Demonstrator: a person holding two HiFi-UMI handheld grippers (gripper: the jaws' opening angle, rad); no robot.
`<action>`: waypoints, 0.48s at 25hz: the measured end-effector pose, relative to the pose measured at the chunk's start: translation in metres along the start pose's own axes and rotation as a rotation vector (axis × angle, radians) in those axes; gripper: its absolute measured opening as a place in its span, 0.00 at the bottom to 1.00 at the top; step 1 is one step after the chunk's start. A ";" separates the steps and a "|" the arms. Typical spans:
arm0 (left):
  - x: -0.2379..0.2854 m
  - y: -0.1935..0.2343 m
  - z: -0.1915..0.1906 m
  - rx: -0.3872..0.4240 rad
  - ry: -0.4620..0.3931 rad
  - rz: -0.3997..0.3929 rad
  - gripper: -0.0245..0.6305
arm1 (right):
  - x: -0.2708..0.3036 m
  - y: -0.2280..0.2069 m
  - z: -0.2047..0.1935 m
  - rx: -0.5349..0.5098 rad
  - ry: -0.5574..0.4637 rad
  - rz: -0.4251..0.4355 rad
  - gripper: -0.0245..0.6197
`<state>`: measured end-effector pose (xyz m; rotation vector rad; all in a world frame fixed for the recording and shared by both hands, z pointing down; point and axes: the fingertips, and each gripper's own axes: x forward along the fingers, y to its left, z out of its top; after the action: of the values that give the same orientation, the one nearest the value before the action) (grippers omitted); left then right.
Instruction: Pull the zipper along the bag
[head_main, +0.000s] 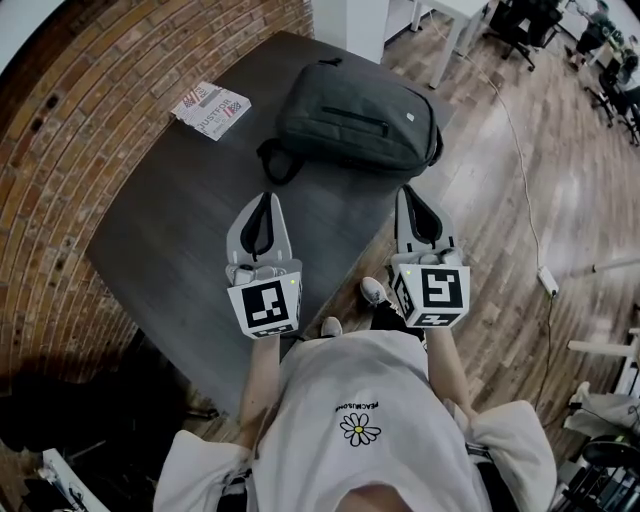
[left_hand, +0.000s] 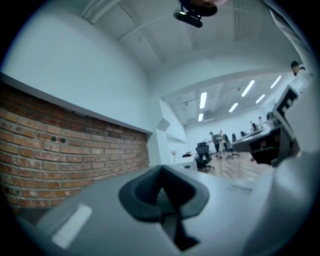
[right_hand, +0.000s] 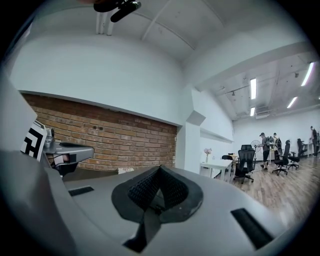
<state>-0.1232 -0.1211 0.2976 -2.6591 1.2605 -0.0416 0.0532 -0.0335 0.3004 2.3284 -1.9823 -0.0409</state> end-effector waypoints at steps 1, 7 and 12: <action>-0.001 -0.001 0.002 -0.002 -0.006 -0.004 0.04 | -0.002 -0.001 0.000 0.002 -0.001 -0.004 0.04; -0.003 -0.005 0.006 -0.005 -0.022 -0.011 0.04 | -0.006 -0.004 0.000 0.008 -0.004 -0.016 0.04; 0.000 -0.006 0.011 -0.021 -0.043 -0.009 0.04 | -0.004 -0.004 -0.002 0.004 0.000 -0.012 0.04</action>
<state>-0.1175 -0.1151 0.2878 -2.6683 1.2422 0.0276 0.0570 -0.0286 0.3018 2.3424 -1.9697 -0.0377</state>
